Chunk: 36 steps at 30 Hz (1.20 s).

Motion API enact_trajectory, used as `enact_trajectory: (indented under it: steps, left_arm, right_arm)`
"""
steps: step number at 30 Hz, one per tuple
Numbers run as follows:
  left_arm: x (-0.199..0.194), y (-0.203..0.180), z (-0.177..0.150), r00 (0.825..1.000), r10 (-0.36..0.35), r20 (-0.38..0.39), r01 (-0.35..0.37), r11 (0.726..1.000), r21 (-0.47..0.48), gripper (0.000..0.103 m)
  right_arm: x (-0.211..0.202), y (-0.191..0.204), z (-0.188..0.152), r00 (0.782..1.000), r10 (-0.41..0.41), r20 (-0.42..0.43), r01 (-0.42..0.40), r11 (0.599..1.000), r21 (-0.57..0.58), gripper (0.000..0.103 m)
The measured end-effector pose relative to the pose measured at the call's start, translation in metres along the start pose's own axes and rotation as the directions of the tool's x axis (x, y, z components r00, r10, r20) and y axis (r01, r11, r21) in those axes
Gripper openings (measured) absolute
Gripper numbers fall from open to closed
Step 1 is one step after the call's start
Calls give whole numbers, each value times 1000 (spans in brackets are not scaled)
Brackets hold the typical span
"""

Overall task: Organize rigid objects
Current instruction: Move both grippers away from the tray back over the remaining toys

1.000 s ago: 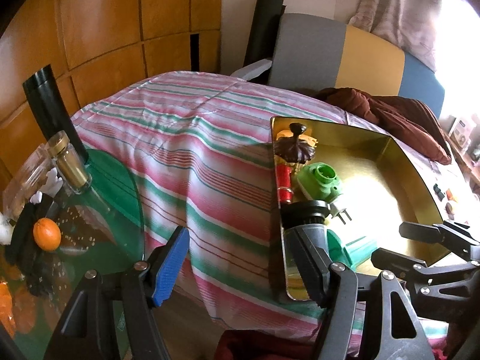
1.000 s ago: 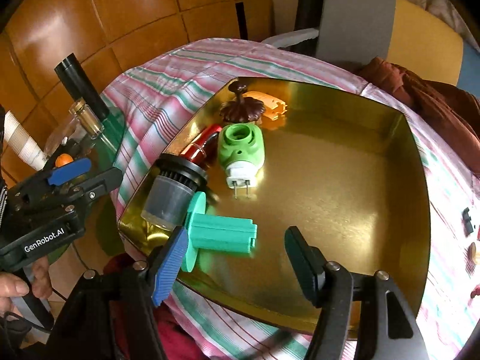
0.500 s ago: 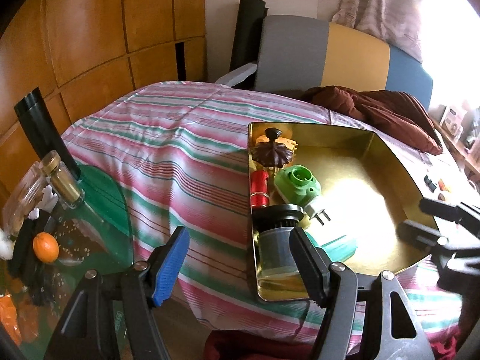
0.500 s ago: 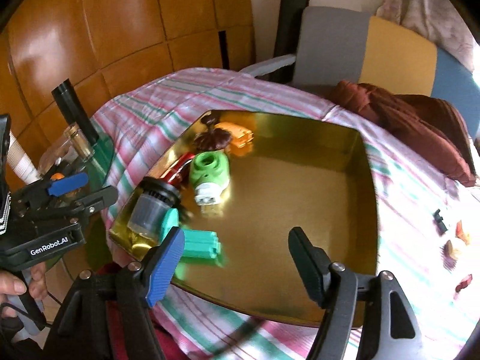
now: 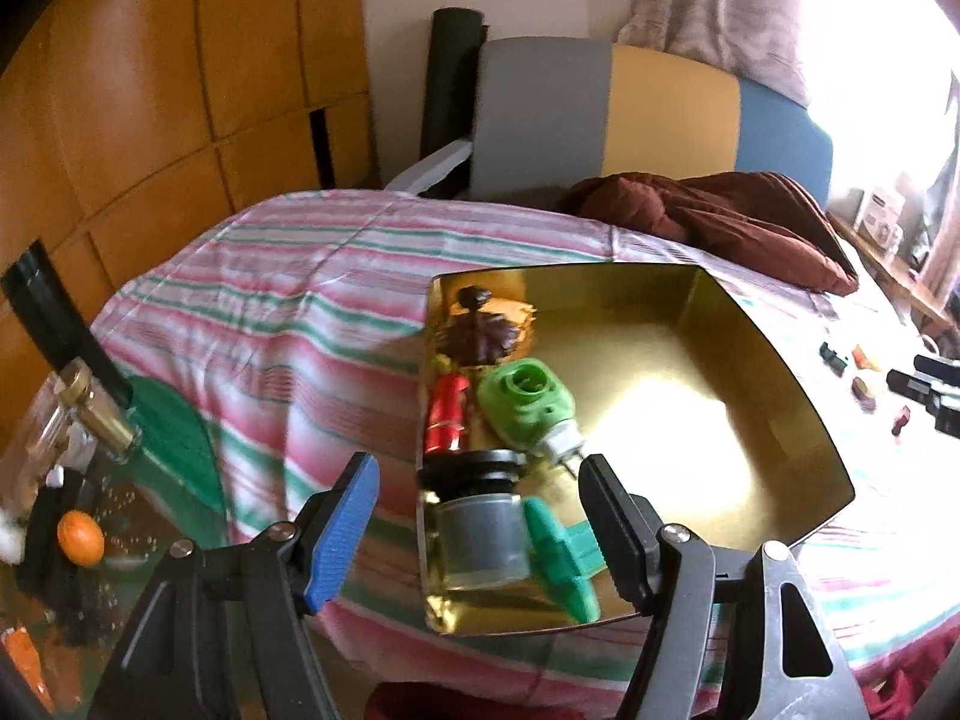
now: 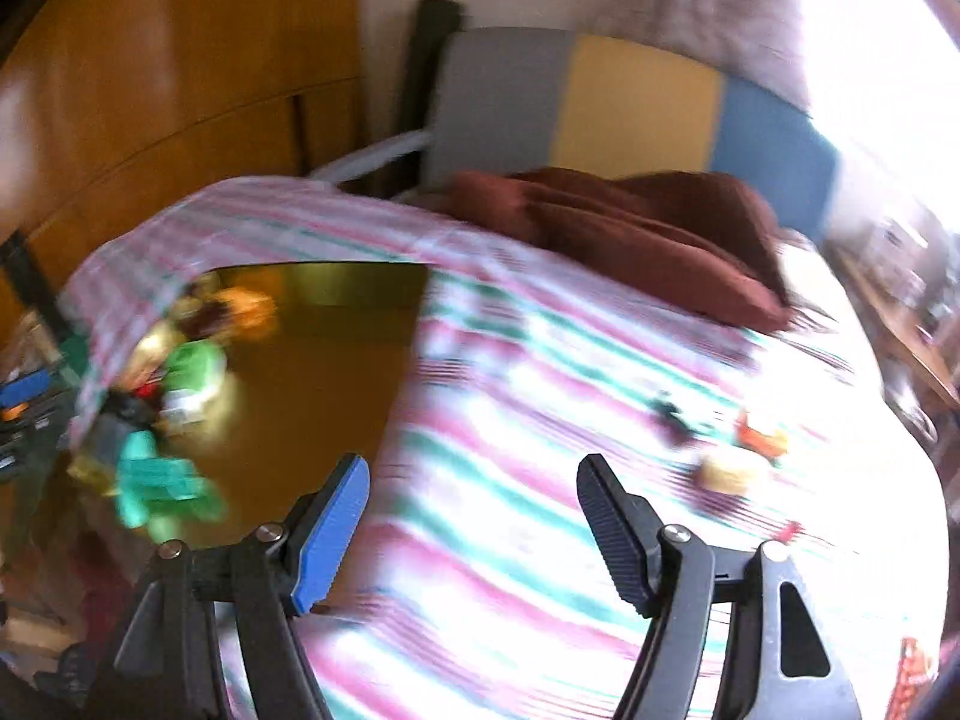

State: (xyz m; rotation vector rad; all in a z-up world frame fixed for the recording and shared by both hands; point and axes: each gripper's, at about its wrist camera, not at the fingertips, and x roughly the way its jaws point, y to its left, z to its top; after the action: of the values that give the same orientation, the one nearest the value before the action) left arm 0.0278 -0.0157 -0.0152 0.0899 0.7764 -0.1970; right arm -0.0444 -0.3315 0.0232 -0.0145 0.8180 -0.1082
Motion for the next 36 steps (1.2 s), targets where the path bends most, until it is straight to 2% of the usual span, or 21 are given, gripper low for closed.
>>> enact_trajectory:
  steps: [4,7,10,11,12,13,15,18,20,22,36]
  left_arm:
    - [0,-16,0,1000,-10,-4,10,999,44,70]
    - [4,-26,7,1000,-14,-28,16,997,70,70]
    - [1,-41,16,1000,-25,-7,25,994,110,70]
    - [0,-47,21,1000,-26,4,26,993,117,70]
    - [-1,-53,25,999,-45,14,43,993,114,70]
    - [-2,-57,27,998,-53,18,50,992,118,70]
    - [-1,-72,29,998,-55,27,50,988,148,70]
    - [1,-91,30,997,-75,15,70,980,186,70]
    - [3,-102,31,996,-83,10,80,976,204,70]
    - [4,-109,31,995,-97,5,94,973,213,70]
    - [16,-152,31,989,-148,-31,151,952,267,71]
  right_arm:
    - [5,-57,-9,994,-108,3,107,988,108,73]
    - [11,-99,-17,980,-199,6,195,963,187,73]
    - [15,-147,-31,949,-314,-4,302,909,287,73]
    - [16,-167,-41,936,-351,-16,335,880,336,73]
    - [16,-180,-48,932,-362,-20,342,862,373,73]
    - [16,-195,-57,929,-370,-31,347,836,426,73]
    - [19,-222,-70,929,-353,-108,354,769,532,73]
    - [18,-253,-84,964,-248,-101,244,663,708,73]
    - [23,-260,-90,972,-203,-122,224,626,747,73]
    - [25,-261,-93,972,-188,-138,226,617,754,73]
    - [37,-259,-90,978,-141,-156,210,632,746,73]
